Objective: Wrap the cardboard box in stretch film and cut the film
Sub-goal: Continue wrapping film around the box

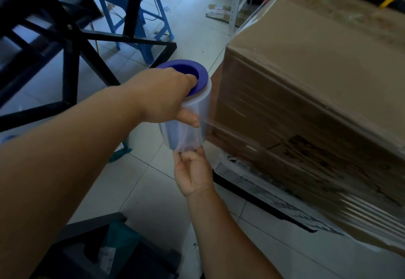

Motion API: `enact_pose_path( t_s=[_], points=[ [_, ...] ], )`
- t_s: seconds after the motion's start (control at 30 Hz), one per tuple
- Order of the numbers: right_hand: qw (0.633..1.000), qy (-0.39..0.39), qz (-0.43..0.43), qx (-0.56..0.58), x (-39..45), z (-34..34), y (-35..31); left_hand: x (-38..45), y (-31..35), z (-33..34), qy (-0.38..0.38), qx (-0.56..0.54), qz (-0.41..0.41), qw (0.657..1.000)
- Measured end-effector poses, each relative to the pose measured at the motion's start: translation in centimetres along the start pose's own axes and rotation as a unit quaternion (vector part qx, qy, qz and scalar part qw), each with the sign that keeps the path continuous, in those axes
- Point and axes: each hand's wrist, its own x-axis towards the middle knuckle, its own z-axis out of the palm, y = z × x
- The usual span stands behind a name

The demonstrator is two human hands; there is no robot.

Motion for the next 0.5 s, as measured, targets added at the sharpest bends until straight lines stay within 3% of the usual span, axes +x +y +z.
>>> enact_pose_path(
  t_s=[0.5],
  points=[
    [0.998,0.023,-0.005,-0.053,2.3,2.1,-0.5,3.2,-1.8,0.2,0.02,-0.031,0.004,0.999]
  ],
)
